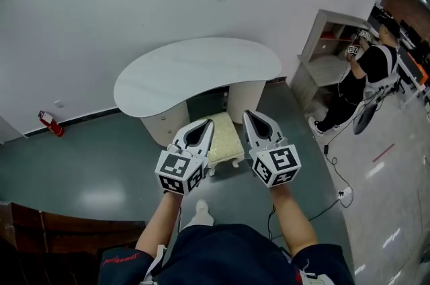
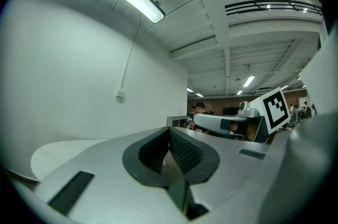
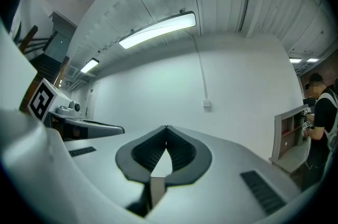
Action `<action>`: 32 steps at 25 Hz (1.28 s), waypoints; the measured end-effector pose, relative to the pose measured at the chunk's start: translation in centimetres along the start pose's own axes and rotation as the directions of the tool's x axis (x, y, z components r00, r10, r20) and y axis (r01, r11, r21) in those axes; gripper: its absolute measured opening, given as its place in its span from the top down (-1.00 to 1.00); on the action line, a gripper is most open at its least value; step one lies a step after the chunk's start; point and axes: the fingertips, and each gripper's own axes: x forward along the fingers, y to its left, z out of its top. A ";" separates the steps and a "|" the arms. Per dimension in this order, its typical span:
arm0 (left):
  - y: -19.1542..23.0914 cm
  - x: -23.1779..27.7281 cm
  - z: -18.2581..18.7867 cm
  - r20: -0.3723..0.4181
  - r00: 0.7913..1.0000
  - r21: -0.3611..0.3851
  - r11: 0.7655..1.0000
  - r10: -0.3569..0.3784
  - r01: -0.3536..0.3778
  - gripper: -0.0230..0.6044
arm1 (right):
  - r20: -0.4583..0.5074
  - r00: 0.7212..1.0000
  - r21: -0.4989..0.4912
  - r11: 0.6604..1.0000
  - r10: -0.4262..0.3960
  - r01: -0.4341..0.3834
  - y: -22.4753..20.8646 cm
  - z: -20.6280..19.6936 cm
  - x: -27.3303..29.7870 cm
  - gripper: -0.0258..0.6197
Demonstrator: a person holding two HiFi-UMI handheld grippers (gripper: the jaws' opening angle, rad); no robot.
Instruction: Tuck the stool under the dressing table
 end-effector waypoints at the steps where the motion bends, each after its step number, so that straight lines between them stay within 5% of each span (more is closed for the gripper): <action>1: 0.9 0.5 -0.1 -0.004 1.000 -0.004 1.000 -0.004 0.004 0.88 | -0.005 1.000 0.004 1.000 -0.003 0.003 -0.2 -0.2 1.0 0.88; 17: 14.8 7.8 0.2 -0.042 0.997 -0.035 0.998 -0.057 0.056 0.88 | -0.057 0.996 0.014 0.997 -0.070 0.070 -2.5 -2.1 15.8 0.88; 32: 16.7 10.6 -4.5 -0.105 0.988 -0.089 0.990 -0.114 0.105 0.88 | -0.128 0.985 0.010 0.993 -0.118 0.120 -4.6 -6.2 17.8 0.88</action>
